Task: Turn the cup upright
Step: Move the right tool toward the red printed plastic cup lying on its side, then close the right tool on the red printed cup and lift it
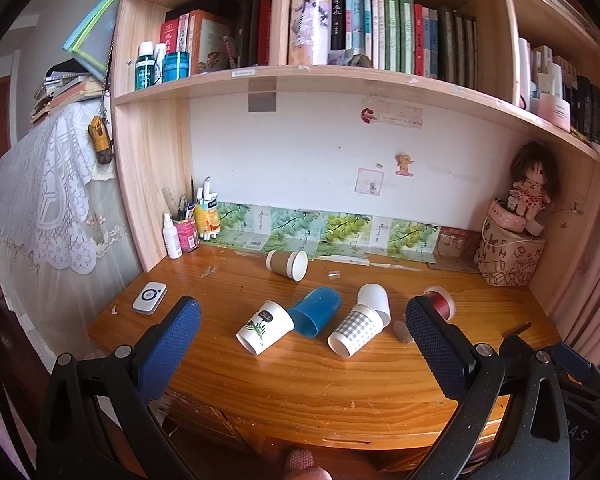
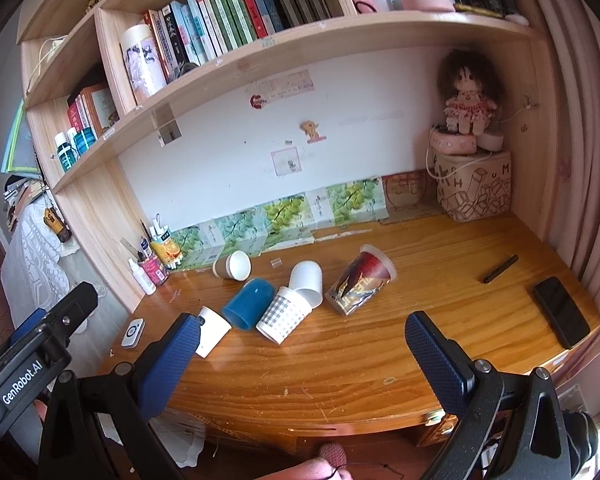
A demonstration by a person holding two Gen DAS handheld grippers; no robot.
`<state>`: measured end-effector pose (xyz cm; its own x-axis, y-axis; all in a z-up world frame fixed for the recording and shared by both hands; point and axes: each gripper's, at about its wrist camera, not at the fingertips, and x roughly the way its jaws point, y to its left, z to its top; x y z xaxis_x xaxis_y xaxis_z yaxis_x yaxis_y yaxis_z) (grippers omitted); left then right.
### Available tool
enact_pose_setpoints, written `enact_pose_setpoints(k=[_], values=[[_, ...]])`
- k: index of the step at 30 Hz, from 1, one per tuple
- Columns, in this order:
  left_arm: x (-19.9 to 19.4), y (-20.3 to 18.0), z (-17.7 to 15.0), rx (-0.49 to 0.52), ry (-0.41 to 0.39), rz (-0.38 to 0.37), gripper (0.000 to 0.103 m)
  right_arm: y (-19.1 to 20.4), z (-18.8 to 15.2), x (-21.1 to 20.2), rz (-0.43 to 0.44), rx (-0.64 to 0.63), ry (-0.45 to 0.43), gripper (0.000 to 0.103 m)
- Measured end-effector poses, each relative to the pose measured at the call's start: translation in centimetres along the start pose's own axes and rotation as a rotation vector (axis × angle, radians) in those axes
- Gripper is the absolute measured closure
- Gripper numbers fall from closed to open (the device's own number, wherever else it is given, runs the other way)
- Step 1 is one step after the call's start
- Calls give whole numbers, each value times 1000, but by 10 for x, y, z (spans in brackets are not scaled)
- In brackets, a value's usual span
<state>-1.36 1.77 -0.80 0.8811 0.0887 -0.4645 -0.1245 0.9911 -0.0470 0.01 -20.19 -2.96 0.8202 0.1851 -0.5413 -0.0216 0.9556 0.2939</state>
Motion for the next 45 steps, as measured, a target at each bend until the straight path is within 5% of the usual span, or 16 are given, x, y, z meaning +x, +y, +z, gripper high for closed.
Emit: enact_pose_setpoints(k=[19,45], values=[[108,-11,24,16,180,-51,1,-2,27,69,-72,46,85,0],[250,-54,46,200,464,-72,1,-69,69,258,-84,323,392,0]])
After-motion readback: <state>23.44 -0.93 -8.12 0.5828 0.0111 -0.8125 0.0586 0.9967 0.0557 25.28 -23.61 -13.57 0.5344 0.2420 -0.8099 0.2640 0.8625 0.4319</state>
